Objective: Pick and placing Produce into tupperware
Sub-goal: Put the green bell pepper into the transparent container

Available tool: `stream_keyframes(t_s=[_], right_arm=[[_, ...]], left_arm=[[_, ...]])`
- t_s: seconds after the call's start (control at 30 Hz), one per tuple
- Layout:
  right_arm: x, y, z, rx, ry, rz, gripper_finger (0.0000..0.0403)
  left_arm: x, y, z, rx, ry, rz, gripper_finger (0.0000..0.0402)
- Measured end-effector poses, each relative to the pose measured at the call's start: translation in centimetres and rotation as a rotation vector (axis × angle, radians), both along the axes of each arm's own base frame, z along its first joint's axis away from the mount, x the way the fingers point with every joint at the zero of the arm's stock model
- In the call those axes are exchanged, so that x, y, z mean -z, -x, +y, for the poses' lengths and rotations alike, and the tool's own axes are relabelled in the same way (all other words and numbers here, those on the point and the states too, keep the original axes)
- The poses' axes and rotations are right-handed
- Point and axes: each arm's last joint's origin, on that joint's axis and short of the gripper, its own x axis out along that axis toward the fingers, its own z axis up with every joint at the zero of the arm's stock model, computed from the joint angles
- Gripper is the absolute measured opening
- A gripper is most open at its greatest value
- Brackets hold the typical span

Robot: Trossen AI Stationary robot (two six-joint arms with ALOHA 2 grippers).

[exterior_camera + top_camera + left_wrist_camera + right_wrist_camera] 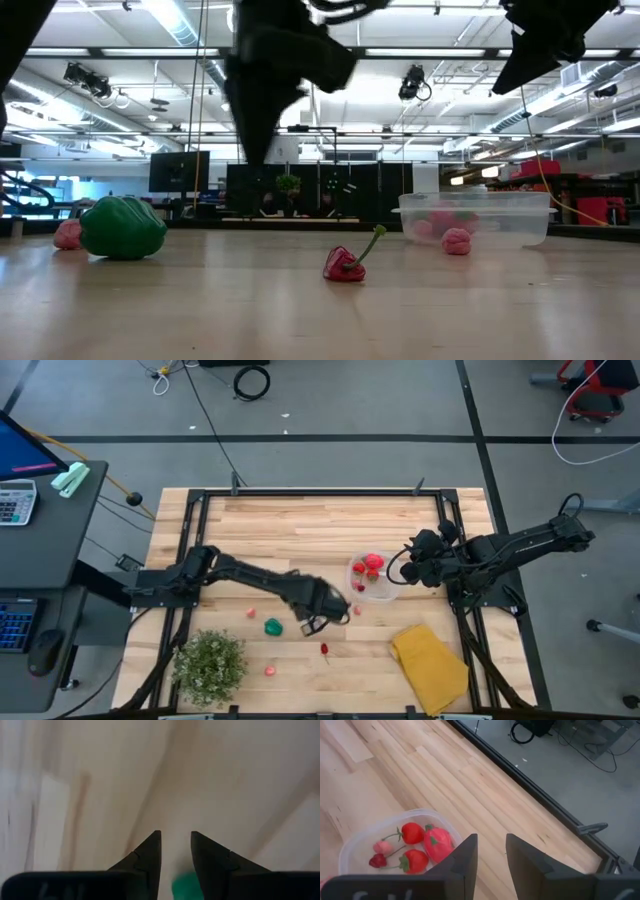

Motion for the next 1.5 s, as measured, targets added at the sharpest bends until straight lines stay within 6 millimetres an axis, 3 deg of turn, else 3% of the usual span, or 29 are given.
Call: stream_keyframes(t_s=[0.27, 0.57, 0.83, 1.5], right_arm=[[0.0, 0.0, 0.0, 0.002, -0.003, -0.003, 0.011], [0.0, 0.0, 0.0, 0.003, -0.003, -0.003, 0.011], [0.0, 0.0, 0.0, -0.001, 0.0, 0.0, 0.011], [0.0, 0.0, 0.0, -0.004, -0.001, 0.005, 0.011]], left_arm=[[-0.3, 3.1, -4.5, 0.169, -0.041, 0.178, 0.0133], [-0.2, 4.3, -7.2, 0.316, -0.008, 0.214, 0.0212], [0.3, 4.4, -7.8, 0.433, -0.001, 0.248, 0.0257], [6.0, 3.2, -8.1, 0.49, 0.003, 0.408, 0.0259]])
